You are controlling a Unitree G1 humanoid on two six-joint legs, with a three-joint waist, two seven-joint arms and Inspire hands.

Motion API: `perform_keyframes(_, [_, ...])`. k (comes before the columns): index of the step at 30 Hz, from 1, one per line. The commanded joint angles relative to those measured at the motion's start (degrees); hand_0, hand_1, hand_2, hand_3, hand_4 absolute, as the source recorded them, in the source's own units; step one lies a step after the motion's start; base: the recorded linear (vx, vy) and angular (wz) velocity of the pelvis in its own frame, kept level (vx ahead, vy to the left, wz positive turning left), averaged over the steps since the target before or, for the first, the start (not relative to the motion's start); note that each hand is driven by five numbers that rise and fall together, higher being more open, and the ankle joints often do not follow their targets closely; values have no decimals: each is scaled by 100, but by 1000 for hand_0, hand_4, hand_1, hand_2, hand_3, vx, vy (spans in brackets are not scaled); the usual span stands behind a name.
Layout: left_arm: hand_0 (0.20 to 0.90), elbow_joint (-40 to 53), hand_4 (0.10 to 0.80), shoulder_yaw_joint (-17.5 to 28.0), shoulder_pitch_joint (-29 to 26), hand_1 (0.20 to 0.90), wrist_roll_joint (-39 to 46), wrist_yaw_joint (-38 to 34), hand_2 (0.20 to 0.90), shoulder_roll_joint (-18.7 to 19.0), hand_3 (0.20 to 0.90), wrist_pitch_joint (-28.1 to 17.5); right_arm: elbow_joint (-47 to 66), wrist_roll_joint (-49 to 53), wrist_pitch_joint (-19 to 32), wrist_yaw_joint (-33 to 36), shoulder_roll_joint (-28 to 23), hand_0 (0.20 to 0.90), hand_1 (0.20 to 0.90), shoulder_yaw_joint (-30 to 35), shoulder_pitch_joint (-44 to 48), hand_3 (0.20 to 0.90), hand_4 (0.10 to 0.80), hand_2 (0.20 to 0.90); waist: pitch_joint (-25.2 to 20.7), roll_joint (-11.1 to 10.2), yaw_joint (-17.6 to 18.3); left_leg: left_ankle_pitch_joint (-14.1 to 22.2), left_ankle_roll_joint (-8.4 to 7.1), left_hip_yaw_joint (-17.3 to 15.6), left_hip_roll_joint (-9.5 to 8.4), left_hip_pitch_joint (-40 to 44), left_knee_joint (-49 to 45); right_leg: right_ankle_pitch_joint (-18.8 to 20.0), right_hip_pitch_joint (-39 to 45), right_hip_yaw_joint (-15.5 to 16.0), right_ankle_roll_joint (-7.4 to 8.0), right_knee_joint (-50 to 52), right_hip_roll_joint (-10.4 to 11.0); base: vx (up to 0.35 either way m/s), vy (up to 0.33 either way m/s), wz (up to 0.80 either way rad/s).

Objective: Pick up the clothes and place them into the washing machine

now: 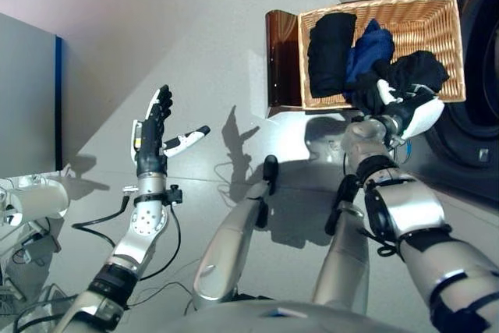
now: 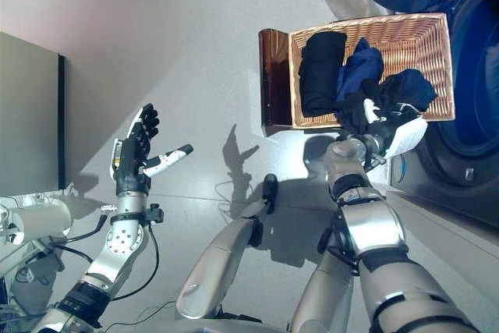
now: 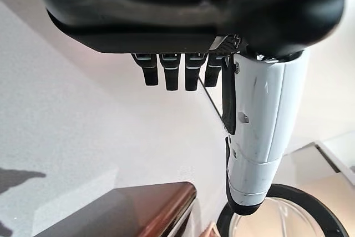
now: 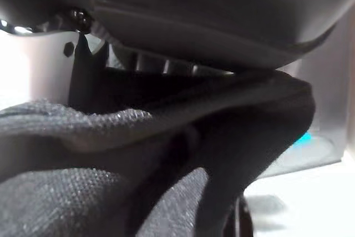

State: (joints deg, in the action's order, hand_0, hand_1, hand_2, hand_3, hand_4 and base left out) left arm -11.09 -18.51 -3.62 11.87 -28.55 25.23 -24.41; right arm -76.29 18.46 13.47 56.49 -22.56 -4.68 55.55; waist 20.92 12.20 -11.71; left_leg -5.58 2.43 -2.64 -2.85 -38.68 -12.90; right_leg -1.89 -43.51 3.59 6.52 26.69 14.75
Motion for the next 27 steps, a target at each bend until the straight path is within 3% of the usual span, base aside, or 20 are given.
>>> perform_keyframes(1, [900, 491, 800, 445, 133, 900, -61, -202, 900, 240, 900, -578, 238, -326, 264, 492, -1117, 200, 200, -417, 654, 200, 300, 200, -426, 54, 31, 256, -406, 145, 39, -383, -271, 50, 294, -37, -182, -439, -198, 46, -24, 0])
perform_keyframes(3, [900, 500, 800, 419, 120, 900, 14, -68, 900, 283, 900, -561, 336, -429, 112, 529, -1884, 200, 200, -541, 870, 200, 300, 200, -450, 62, 59, 281, -413, 102, 50, -343, -260, 44, 313, -100, -170, -463, -214, 20, -5, 0])
perform_keyframes(4, [900, 498, 800, 417, 110, 900, 18, -64, 900, 273, 900, -561, 326, -425, 112, 523, -1896, 200, 200, -554, 886, 200, 300, 200, -443, 72, 53, 282, -413, 98, 53, -341, -260, 46, 312, -105, -170, -463, -217, 25, 34, -10])
perform_keyframes(5, [900, 563, 800, 424, 129, 900, 21, 7, 900, 319, 900, -563, 329, -522, 3, 459, -2502, 200, 200, -754, 1174, 200, 300, 200, -458, 100, 69, 293, -411, 56, 46, -329, -261, 69, 298, -165, -153, -485, -212, 14, 27, -17])
perform_keyframes(7, [900, 563, 800, 426, 116, 900, 22, 9, 900, 297, 900, -562, 298, -509, 10, 444, -2519, 200, 200, -795, 1223, 200, 300, 200, -444, 117, 65, 295, -410, 47, 50, -328, -262, 73, 293, -175, -152, -484, -216, 13, 36, -24])
perform_keyframes(8, [900, 667, 800, 421, 126, 900, 65, 74, 900, 368, 900, -525, 264, -405, 2, 331, -3240, 200, 200, -1278, 1956, 200, 300, 200, -487, 136, 86, 266, -425, -44, 69, -330, -208, 130, 188, -265, -136, -525, -197, 12, 44, -24])
perform_keyframes(9, [900, 666, 800, 429, 115, 900, 66, 77, 900, 339, 900, -522, 226, -390, 10, 320, -3249, 200, 200, -1345, 2030, 200, 300, 200, -477, 158, 90, 263, -424, -51, 71, -334, -204, 134, 178, -274, -136, -523, -200, 46, 68, -22])
perform_keyframes(10, [900, 698, 800, 416, 216, 900, 85, 133, 900, 353, 900, -475, 384, -409, -60, 224, -3401, 900, 900, -1513, 2263, 900, 800, 900, -528, 172, 128, 235, -434, -79, 81, -305, -105, 142, 136, -314, -134, -560, -208, 50, 24, -14])
perform_keyframes(13, [900, 660, 800, 385, 229, 900, 207, 226, 900, 316, 900, -409, 328, -55, 47, -305, -3573, 900, 900, -1856, 2462, 900, 800, 900, -574, 179, 154, 199, -453, -108, 96, -234, 39, 168, 133, -341, -131, -612, -215, 47, 13, -14])
perform_keyframes(16, [900, 617, 800, 404, 342, 900, 417, 330, 900, 242, 900, -361, -21, 380, 96, -736, -3061, 900, 900, -1879, 2501, 900, 800, 900, -615, 254, 198, 191, -464, -188, 83, -125, 170, 218, 144, -391, -132, -710, -249, 40, 34, -10])
perform_keyframes(20, [900, 593, 800, 448, 406, 900, 536, 421, 900, 168, 900, -378, -204, 719, 190, -928, -2747, 900, 900, -1580, 2256, 900, 800, 900, -605, 326, 196, 221, -456, -218, 73, -130, 120, 212, 142, -423, -138, -703, -257, 0, 15, -15])
perform_keyframes(27, [900, 516, 800, 468, 513, 900, 629, 527, 900, 136, 900, -330, -118, 1994, 857, -1213, -2227, 900, 900, -540, 1647, 900, 800, 900, -614, 528, 109, 187, -461, -118, 43, -207, 121, 156, 73, -361, -166, -610, -210, -8, -3, -3])
